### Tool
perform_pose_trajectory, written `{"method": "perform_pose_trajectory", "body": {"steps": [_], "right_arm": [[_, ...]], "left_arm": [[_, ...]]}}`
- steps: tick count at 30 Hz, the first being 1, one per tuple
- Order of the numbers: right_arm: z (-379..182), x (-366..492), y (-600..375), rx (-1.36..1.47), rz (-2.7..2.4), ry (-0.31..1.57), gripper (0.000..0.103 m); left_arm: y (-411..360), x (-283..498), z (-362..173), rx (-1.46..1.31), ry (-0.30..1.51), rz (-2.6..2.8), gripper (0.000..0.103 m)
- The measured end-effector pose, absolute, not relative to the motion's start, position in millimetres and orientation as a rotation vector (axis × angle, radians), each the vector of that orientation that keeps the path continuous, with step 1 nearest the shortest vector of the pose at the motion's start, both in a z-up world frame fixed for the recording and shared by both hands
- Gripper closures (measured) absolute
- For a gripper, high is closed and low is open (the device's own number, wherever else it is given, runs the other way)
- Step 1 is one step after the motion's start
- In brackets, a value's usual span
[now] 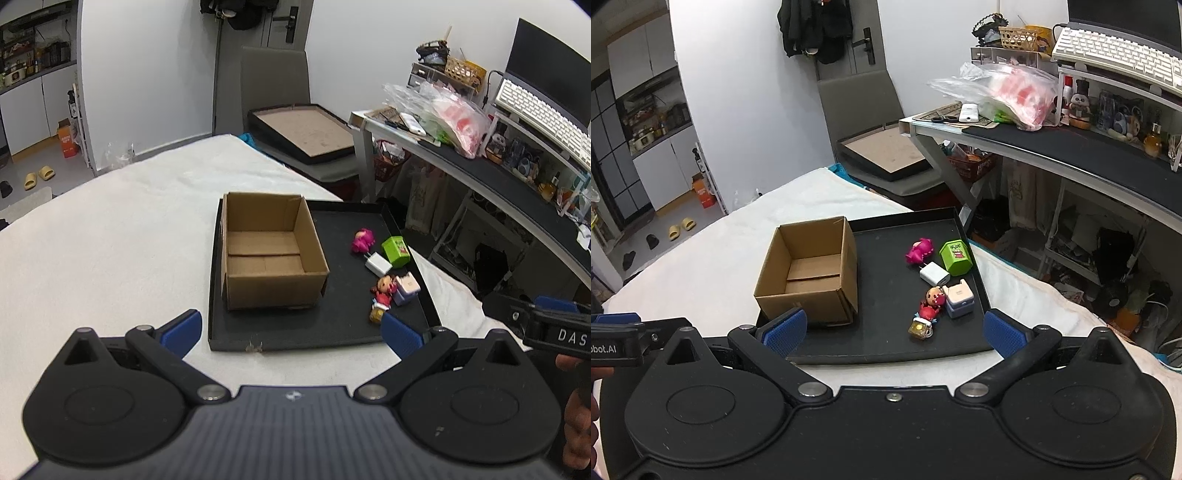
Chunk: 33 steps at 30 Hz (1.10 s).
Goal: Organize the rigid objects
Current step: 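Grasp the cardboard box wall with the left gripper while the right gripper reaches toward the lavender cube figure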
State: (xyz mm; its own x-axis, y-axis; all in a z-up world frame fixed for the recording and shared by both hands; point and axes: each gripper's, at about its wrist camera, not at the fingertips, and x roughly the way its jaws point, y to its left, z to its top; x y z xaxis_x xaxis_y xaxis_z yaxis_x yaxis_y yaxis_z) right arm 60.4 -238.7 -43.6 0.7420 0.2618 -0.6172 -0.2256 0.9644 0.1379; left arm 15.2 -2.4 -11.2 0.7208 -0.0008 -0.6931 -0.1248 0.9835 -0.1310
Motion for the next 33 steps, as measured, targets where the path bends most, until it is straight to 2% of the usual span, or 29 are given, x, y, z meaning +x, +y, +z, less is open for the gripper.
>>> {"method": "perform_pose_trajectory", "body": {"steps": [23, 31, 33], "right_arm": [[-104.7, 139.5, -245.5, 0.155, 0.239, 0.761, 0.0], [-126.1, 167.5, -244.2, 0.18, 0.238, 0.815, 0.011], [-131.8, 175.2, -244.6, 0.185, 0.237, 0.818, 0.013]], "left_arm": [[41.8, 92.0, -61.6, -0.229, 0.839, 0.129, 0.003], [47.6, 122.0, -83.1, -0.245, 0.884, 0.133, 0.005], [49.1, 129.4, -89.2, -0.243, 0.887, 0.133, 0.008]]}}
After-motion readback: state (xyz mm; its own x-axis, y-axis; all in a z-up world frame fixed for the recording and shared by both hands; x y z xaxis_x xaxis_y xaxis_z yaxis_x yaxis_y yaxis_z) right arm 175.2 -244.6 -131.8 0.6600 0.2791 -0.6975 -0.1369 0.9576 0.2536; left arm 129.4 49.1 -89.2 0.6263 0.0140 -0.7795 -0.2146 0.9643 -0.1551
